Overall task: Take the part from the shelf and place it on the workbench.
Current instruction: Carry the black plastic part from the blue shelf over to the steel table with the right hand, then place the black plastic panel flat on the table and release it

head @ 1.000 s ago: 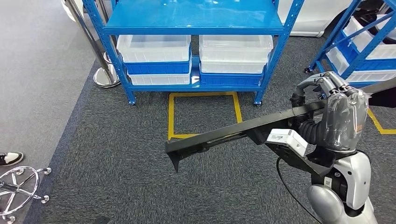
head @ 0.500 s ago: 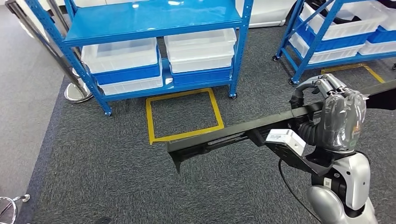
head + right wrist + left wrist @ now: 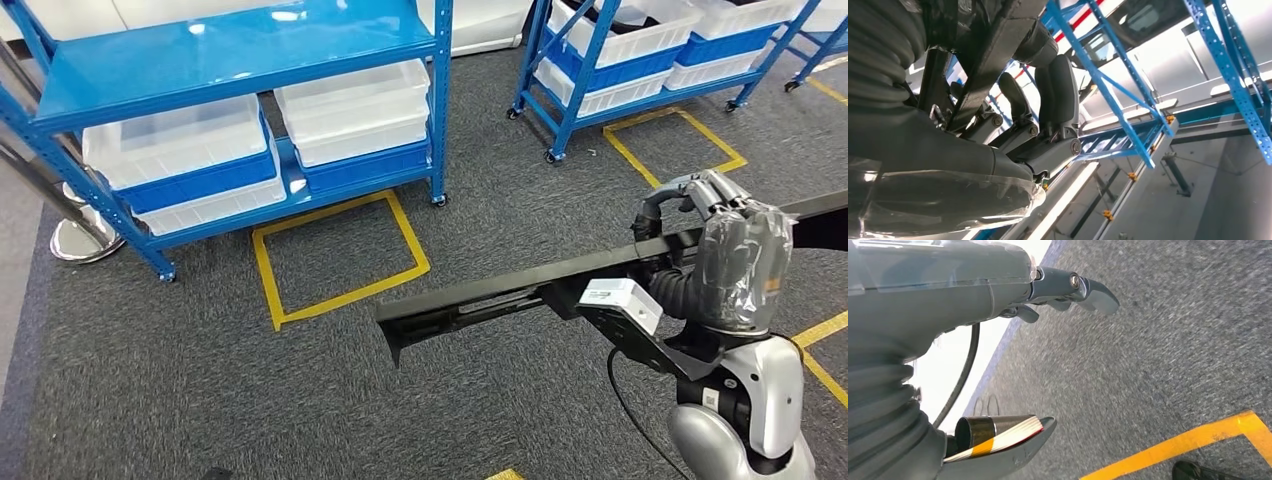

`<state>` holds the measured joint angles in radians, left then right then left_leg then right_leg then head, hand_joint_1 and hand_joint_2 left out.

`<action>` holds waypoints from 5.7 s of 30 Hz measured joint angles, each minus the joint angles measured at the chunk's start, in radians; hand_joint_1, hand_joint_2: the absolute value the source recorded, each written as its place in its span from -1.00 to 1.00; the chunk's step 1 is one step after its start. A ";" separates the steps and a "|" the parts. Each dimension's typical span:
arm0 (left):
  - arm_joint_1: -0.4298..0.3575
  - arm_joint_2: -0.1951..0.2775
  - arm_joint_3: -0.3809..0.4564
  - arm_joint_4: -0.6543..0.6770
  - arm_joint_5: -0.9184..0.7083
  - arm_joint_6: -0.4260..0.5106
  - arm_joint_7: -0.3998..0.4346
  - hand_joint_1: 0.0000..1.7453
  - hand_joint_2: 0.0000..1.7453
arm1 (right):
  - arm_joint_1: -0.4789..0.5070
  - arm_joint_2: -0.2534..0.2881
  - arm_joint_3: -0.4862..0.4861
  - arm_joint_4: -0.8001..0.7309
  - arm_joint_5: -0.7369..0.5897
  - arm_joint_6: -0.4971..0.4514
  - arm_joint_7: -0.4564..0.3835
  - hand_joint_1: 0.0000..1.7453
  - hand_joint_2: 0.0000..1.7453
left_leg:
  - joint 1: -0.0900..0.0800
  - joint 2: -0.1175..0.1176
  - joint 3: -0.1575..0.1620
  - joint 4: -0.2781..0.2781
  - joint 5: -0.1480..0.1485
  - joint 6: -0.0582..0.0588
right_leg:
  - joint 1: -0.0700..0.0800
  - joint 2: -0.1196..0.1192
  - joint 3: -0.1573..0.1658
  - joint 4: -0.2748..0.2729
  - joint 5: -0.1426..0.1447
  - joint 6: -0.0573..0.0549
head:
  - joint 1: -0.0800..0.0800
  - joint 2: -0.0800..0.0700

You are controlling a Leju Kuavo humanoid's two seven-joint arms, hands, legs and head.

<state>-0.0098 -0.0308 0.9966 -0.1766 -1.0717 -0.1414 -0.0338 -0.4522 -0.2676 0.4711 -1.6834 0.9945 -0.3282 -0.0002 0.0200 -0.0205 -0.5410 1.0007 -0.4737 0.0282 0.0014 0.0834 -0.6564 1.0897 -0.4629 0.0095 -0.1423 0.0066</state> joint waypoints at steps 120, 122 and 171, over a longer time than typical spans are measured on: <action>-0.009 0.000 0.024 0.000 -0.062 -0.019 0.032 -1.00 1.00 | 0.054 -0.206 -0.252 -0.061 -0.126 0.102 -0.036 1.00 1.00 | -0.003 -0.030 -0.051 0.050 -0.006 -0.005 | -0.014 0.057 0.038 -0.048 0.012 0.011 | 0.007 0.000; -0.012 0.000 0.027 0.000 -0.062 -0.016 0.042 -1.00 1.00 | 0.041 -0.212 -0.259 -0.058 -0.122 0.112 -0.022 1.00 1.00 | -0.002 -0.006 -0.049 0.042 -0.001 0.010 | -0.013 0.023 0.026 -0.028 -0.002 0.019 | 0.008 0.000; -0.012 -0.013 0.066 0.000 -0.069 -0.037 0.076 -1.00 1.00 | 0.041 -0.243 -0.309 -0.029 -0.126 0.094 0.007 1.00 1.00 | -0.007 0.041 -0.090 0.213 -0.124 -0.025 | -0.006 -0.082 0.058 -0.083 0.031 -0.024 | 0.008 0.000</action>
<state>-0.0219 -0.0439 1.0622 -0.1768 -1.1409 -0.1783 0.0420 -0.4115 -0.5105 0.1621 -1.7127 0.8684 -0.2341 0.0067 0.0130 0.0208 -0.6310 1.2137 -0.5974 0.0032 -0.0047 0.0016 -0.5988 1.0067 -0.4324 -0.0148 -0.1338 0.0065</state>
